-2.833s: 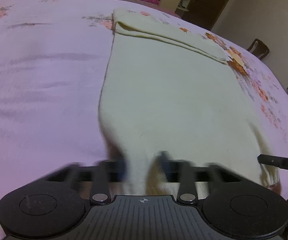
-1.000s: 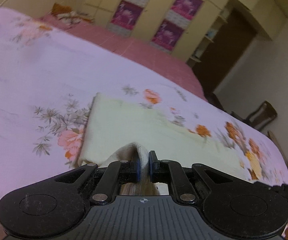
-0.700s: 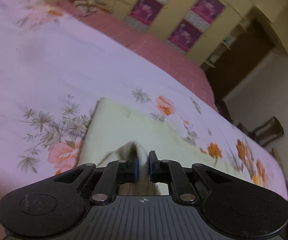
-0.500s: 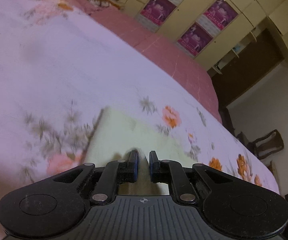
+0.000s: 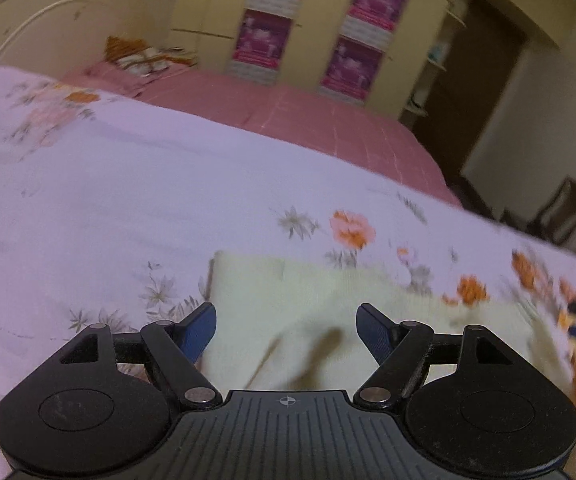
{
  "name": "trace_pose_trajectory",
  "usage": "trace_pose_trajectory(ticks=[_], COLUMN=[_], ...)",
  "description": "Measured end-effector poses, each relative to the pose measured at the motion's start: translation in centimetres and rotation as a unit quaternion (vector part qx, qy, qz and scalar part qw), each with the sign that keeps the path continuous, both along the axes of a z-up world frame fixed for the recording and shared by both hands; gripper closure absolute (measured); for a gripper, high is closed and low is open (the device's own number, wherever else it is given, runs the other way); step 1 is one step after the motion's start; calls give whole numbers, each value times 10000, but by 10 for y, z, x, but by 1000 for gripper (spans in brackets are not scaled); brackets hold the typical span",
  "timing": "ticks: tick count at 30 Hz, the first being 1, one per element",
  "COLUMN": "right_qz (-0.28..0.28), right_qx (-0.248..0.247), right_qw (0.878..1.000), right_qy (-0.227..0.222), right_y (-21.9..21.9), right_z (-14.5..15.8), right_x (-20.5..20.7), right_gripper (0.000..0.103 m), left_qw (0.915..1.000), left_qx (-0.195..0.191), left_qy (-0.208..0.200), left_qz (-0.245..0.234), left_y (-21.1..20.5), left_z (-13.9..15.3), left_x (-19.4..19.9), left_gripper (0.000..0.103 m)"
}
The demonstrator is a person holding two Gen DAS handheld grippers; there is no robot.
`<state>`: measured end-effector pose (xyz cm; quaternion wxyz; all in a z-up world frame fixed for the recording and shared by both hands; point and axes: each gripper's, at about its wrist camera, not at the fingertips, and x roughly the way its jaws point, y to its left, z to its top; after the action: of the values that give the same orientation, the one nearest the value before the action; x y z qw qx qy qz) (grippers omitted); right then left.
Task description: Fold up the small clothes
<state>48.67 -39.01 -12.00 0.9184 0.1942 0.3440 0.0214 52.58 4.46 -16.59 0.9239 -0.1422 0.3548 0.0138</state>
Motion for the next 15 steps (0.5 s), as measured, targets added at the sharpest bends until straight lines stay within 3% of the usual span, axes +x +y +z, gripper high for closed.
trace_pose_trajectory(ticks=[6, 7, 8, 9, 11, 12, 13, 15], right_qz=[397, 419, 456, 508, 609, 632, 648, 676], right_qx=[-524, -607, -660, -693, -762, -834, -882, -849], right_qw=[9970, 9961, 9952, 9945, 9932, 9927, 9924, 9928], right_qy=[408, 483, 554, 606, 641, 604, 566, 503], right_y=[16, 18, 21, 23, 28, 31, 33, 34], right_z=[-17, -21, -25, -29, -33, -33, -34, -32], right_x=[3, 2, 2, 1, 0, -2, -3, -4], right_gripper=[47, 47, 54, 66, 83, 86, 86, 94], left_qw=[9989, 9987, 9984, 9980, 9980, 9977, 9971, 9964], left_qx=[423, 485, 540, 579, 602, 667, 744, 844], left_qy=[134, 137, 157, 217, 163, 116, 61, 39], left_qz=[-152, -117, -108, -116, -88, -106, -140, -32], left_y=[-11, -11, -12, -12, -12, -15, -17, -18], left_z=[-12, -14, -17, -20, -22, -21, -20, -18], left_x=[1, 2, 2, 2, 1, 0, -1, -3], left_gripper=[28, 36, 63, 72, 74, 77, 93, 99])
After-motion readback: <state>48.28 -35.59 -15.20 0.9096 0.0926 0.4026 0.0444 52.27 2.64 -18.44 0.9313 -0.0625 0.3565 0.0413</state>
